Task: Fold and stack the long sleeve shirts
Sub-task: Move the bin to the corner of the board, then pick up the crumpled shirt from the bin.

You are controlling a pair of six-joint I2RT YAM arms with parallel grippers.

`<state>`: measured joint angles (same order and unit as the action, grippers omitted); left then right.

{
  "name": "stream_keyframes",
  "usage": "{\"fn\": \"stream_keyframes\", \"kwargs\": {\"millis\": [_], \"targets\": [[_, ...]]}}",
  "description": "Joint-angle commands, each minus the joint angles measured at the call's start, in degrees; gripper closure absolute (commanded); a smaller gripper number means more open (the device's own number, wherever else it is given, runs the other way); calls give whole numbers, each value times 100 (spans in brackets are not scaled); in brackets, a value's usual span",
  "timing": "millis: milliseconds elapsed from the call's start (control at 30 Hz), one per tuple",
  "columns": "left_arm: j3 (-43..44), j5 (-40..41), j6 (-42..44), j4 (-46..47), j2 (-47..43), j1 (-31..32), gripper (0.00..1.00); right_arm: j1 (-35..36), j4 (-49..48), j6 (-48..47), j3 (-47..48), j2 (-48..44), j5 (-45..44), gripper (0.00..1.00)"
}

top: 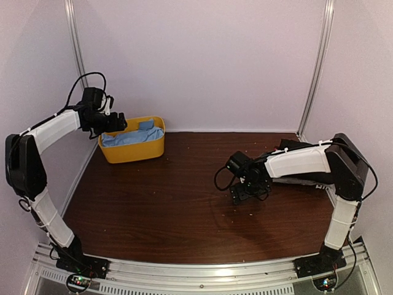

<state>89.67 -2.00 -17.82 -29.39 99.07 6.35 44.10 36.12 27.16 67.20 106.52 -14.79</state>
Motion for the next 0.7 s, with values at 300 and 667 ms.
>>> {"fn": "stream_keyframes", "kwargs": {"millis": [300,667], "targets": [[-1082,-953,-676,1079,471,631,23,108,-194,57,-117,27,20,0],[736,-831,-55,807,1347,631,16,108,-221,23,-72,164,33,0]]}}
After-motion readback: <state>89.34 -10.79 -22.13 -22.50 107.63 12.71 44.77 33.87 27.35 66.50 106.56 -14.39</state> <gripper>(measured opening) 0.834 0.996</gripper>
